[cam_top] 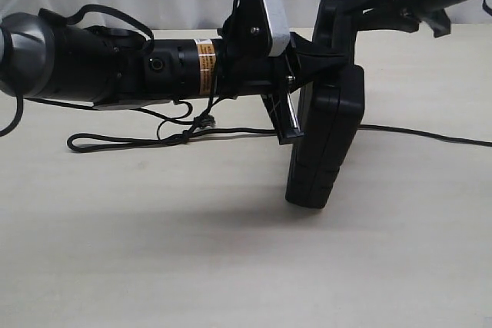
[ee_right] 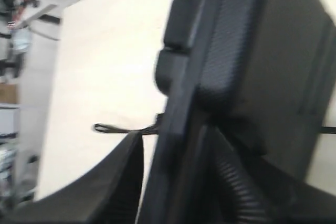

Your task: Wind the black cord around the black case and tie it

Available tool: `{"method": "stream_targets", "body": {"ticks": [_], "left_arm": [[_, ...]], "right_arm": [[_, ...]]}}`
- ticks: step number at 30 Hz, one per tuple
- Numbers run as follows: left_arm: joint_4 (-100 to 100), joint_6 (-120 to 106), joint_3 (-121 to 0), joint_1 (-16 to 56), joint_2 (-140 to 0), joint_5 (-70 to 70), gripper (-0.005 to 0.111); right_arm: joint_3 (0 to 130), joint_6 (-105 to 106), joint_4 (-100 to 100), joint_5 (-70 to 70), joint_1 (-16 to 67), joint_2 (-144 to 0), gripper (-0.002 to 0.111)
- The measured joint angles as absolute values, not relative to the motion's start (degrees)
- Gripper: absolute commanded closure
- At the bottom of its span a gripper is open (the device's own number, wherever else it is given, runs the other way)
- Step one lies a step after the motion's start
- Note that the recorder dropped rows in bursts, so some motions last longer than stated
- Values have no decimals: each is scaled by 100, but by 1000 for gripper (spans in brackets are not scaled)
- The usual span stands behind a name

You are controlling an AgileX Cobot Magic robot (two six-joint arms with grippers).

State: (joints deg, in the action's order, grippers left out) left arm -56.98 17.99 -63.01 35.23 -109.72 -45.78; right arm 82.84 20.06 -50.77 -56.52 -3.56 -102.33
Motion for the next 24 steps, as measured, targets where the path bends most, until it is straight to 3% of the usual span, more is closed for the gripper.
{"method": "stream_targets", "body": {"ticks": [9,18,24], "left_arm": [[-5698,1799,-6301,3523,-10972,-4578,107],[-5698,1799,-6301,3523,-10972,-4578,107],[-5698,1799,-6301,3523,-10972,-4578,107]], "right_arm": [[8437,407,-2963,-5148,332,-9868,67],[9380,-1154,-969,-5777,1299,-9868,67],[9503,-1567,-590,-6217,1459,-10148,67]]}}
